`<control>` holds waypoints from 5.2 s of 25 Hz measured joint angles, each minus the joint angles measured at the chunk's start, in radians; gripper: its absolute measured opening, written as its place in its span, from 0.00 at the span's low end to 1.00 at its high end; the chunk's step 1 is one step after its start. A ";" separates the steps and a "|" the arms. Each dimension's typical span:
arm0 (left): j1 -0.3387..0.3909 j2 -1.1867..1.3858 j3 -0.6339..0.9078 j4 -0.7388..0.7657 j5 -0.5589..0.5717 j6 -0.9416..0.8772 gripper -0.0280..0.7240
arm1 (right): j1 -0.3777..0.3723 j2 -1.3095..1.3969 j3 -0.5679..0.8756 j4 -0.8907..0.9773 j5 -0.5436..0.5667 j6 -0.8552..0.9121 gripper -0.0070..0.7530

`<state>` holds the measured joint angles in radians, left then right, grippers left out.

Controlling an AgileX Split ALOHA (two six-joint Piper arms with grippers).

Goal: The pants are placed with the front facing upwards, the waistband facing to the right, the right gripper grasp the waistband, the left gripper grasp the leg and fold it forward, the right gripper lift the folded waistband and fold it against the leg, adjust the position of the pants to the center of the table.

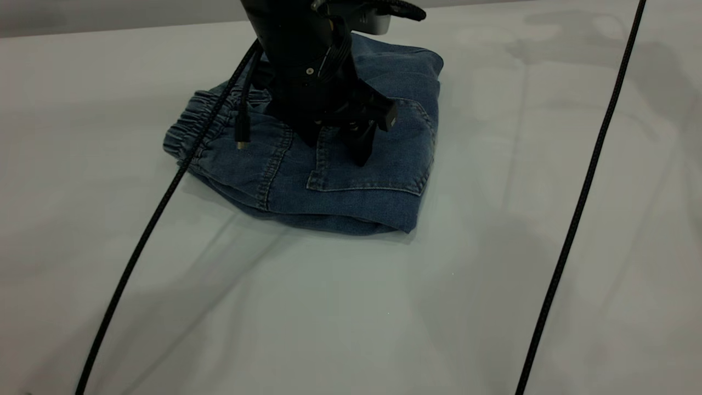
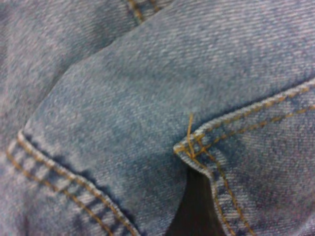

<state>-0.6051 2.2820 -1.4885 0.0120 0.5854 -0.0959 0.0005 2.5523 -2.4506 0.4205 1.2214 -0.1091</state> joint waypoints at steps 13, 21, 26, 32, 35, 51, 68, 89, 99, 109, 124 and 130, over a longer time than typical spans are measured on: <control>-0.004 -0.002 0.000 0.009 0.022 -0.312 0.72 | 0.000 0.000 0.000 -0.001 0.000 0.000 0.79; -0.007 -0.011 -0.074 0.136 0.168 -0.081 0.72 | 0.000 0.000 0.000 -0.001 -0.001 0.000 0.79; -0.010 -0.011 -0.119 0.155 0.214 0.165 0.72 | -0.001 0.000 0.000 -0.001 0.000 0.000 0.79; -0.010 0.018 -0.119 0.223 0.170 0.330 0.72 | -0.001 0.000 0.000 -0.001 0.000 0.000 0.79; -0.009 0.045 -0.119 0.268 0.169 0.325 0.72 | -0.001 0.000 0.000 -0.001 0.000 -0.001 0.79; -0.008 0.072 -0.120 0.245 0.169 -0.106 0.72 | -0.001 0.000 0.000 -0.002 0.000 -0.001 0.79; -0.009 0.073 -0.119 -0.174 0.070 -0.207 0.73 | -0.001 0.000 0.000 0.000 0.000 -0.001 0.79; -0.006 0.003 -0.394 0.188 0.564 -0.009 0.73 | -0.002 -0.034 0.000 -0.005 0.001 -0.025 0.79; -0.006 -0.151 -0.603 0.330 0.640 0.033 0.73 | -0.011 -0.252 -0.002 -0.003 0.002 -0.077 0.79; -0.006 -0.520 -0.598 0.330 0.643 0.033 0.73 | -0.010 -0.623 0.000 0.049 0.002 -0.077 0.79; -0.006 -1.156 -0.257 0.239 0.638 0.031 0.73 | -0.010 -1.286 0.396 0.109 0.002 -0.096 0.79; -0.006 -1.454 -0.019 0.244 0.637 0.031 0.73 | -0.010 -1.569 0.663 0.106 0.002 -0.112 0.79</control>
<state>-0.6110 0.8283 -1.5075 0.2560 1.2223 -0.0651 -0.0097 0.9831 -1.7873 0.5260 1.2237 -0.2207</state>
